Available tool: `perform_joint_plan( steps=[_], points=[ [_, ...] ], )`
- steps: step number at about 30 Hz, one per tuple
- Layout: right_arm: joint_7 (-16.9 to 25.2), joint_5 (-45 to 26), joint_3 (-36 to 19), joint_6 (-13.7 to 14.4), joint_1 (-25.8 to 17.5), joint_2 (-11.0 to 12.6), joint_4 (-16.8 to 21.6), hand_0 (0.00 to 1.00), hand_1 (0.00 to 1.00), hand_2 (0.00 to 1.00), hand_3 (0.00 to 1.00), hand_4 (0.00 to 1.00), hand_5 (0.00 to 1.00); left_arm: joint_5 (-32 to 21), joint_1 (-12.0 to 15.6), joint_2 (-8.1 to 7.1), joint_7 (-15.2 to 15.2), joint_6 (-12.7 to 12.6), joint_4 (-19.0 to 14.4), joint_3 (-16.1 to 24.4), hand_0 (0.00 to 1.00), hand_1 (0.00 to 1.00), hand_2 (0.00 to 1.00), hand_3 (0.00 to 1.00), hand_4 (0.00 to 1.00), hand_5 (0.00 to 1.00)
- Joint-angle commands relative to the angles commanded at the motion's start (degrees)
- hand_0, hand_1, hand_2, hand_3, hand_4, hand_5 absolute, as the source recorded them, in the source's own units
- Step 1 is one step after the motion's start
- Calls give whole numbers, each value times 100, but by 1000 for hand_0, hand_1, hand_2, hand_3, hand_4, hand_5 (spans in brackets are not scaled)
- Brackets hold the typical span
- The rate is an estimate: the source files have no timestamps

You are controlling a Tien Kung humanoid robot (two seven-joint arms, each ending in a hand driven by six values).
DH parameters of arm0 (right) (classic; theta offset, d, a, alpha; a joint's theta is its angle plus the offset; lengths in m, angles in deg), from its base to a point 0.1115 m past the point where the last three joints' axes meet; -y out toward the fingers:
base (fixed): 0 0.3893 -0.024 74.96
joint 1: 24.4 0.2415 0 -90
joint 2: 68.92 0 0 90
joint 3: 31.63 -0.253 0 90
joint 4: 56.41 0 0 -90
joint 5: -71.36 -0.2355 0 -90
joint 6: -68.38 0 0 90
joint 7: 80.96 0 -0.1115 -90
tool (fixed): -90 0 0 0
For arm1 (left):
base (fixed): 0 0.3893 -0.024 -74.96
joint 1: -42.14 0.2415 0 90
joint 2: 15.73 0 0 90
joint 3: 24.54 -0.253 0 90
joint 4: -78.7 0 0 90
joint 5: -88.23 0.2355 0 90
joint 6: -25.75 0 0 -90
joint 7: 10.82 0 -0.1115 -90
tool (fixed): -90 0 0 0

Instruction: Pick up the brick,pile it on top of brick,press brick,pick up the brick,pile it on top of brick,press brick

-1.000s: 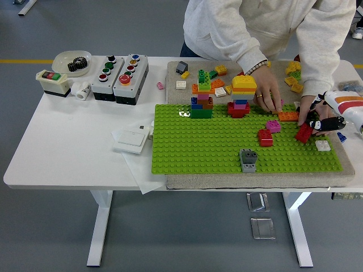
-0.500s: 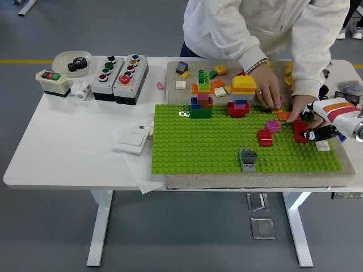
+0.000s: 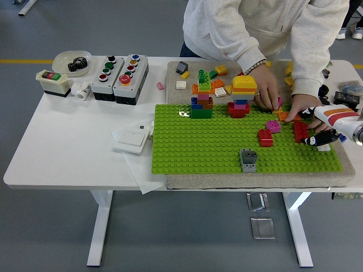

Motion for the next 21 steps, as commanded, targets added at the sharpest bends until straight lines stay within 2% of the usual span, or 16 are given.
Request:
perform_joint_plan(
  steps=[7, 16, 21],
  points=[
    [-10, 69, 18, -24, 63, -136, -163, 778, 765, 800, 844, 891, 404, -12, 6, -1, 1, -1, 0, -7, 780, 719, 608, 541, 536, 551],
    [-70, 80, 60, -99, 171, -401, -564, 778, 769, 803, 847, 902, 411, -75, -8, -7, -4, 3, 0, -88, 781, 718, 607, 541, 536, 551],
    [-88, 61, 41, -159, 185, -446, -692, 778, 769, 803, 847, 902, 411, -73, -11, -7, -5, -2, 0, -78, 781, 718, 607, 541, 536, 551]
  ],
)
